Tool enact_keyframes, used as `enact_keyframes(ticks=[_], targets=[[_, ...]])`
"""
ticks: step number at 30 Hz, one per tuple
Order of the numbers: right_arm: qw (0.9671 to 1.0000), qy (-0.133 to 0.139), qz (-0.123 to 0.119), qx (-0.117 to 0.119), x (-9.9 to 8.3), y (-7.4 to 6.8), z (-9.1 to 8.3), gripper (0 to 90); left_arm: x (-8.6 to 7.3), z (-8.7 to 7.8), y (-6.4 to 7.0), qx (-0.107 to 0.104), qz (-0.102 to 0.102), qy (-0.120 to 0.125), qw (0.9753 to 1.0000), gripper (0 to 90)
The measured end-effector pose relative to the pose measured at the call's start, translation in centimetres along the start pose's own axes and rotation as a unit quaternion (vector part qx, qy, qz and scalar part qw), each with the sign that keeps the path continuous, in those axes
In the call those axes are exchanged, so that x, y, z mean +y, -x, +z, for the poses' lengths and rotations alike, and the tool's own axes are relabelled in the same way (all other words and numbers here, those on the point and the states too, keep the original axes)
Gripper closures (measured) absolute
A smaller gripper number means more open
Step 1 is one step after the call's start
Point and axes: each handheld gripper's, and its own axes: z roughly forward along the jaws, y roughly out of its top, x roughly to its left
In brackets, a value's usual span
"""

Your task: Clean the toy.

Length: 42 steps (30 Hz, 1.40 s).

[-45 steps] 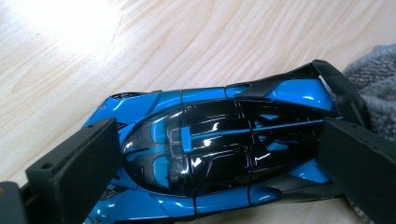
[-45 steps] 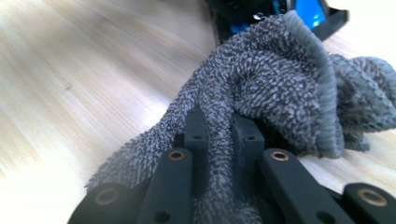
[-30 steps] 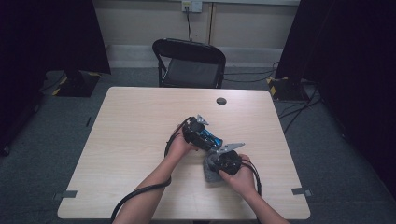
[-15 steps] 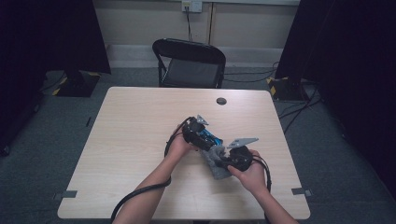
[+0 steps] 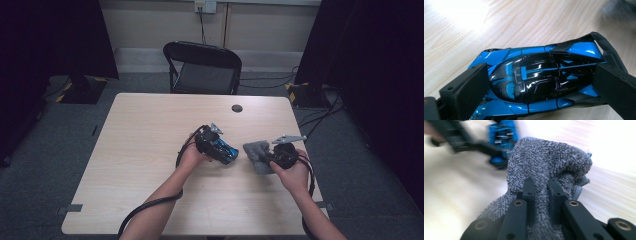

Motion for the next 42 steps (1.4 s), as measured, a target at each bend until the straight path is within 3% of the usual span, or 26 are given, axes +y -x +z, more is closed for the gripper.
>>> enact_keyframes(ticks=[3, 7, 13, 18, 27, 42], targets=[[0.9995, -0.008, 0.006, -0.030, -0.2, 1.0, 1.0, 79.1, 0.0, 0.0, 0.0, -0.001, 0.000, -0.001, 1.0000, 0.6], [0.9987, -0.022, 0.002, -0.047, -0.8, 1.4, 2.6, 79.1, -0.1, 0.0, 0.0, 0.000, -0.001, 0.004, 1.0000, 0.6], [0.9984, -0.024, 0.003, -0.051, -1.6, 1.0, 4.8, 79.0, 0.0, 0.0, 0.1, 0.000, -0.002, 0.001, 1.0000, 0.6], [0.9983, -0.030, -0.023, -0.045, -1.7, -0.3, 6.1, 78.8, -0.1, 0.0, 0.1, 0.000, -0.002, 0.004, 1.0000, 0.5], [0.9976, -0.034, -0.058, -0.014, -1.6, -2.6, 6.5, 78.9, -0.1, 0.0, 0.1, 0.002, -0.001, 0.004, 1.0000, 0.0], [0.9951, -0.037, -0.081, 0.043, -2.3, -5.3, 6.0, 79.1, -0.2, 0.1, 0.1, 0.002, -0.004, 0.008, 1.0000, 0.0]])
